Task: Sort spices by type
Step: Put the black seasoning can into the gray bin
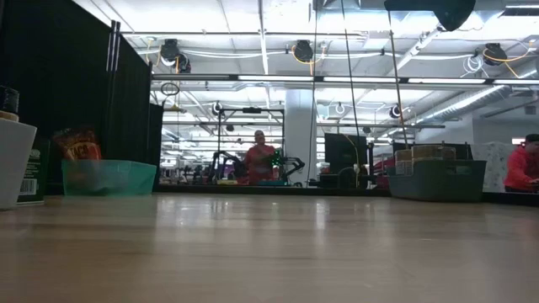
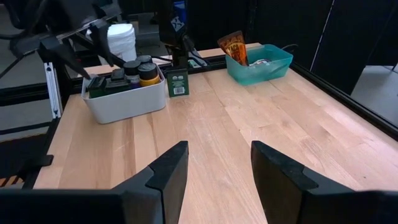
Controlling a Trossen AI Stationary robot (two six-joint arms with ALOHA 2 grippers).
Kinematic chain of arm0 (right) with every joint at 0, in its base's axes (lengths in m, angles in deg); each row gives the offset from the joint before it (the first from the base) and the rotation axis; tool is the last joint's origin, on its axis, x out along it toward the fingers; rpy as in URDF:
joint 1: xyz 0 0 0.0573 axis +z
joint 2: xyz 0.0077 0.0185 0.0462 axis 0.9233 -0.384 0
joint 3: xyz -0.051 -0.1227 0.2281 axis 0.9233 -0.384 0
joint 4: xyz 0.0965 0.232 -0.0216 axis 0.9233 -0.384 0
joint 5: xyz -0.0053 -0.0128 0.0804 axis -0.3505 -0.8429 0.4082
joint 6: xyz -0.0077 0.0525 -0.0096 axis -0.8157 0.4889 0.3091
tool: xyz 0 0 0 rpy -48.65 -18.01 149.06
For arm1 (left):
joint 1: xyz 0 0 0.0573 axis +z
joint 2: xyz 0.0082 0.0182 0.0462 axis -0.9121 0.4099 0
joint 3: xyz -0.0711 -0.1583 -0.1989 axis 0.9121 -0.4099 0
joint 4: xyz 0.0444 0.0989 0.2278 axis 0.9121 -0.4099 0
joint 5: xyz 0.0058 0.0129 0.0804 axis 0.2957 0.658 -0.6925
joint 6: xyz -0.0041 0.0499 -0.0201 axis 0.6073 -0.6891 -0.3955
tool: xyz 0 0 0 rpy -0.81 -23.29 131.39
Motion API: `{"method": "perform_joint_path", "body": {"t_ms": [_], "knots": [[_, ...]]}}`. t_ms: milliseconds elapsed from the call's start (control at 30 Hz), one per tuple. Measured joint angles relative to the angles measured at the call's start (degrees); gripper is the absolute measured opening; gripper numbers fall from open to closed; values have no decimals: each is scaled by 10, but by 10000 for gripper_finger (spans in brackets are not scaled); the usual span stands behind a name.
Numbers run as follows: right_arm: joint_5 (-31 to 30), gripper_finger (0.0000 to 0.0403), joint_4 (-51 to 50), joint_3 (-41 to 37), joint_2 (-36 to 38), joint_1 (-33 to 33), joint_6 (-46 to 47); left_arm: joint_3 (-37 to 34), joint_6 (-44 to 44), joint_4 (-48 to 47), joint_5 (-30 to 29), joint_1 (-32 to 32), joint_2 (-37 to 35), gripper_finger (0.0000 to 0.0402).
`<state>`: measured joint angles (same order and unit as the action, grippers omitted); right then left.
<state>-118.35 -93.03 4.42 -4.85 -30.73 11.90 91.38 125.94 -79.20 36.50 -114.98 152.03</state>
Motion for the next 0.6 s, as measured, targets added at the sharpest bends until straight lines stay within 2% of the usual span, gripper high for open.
{"method": "perform_joint_path", "body": {"t_ms": [100, 200, 267, 433, 600], "knots": [[0, 160, 0, 0, 0, 0, -2, 1, -59, -6, -40, 27, 0, 236], [0, 160, 0, 0, 0, 0, -4, 1, -120, -15, -40, 69, 0, 202], [0, 160, 0, 0, 0, 0, -4, 1, -180, -15, -40, 97, 0, 160], [0, 160, -3, 0, 0, 0, -4, 1, -320, -57, -48, 153, 0, 22], [0, 160, -9, 0, -3, 0, -4, -37, -397, -55, -39, 206, -15, 5]]}}
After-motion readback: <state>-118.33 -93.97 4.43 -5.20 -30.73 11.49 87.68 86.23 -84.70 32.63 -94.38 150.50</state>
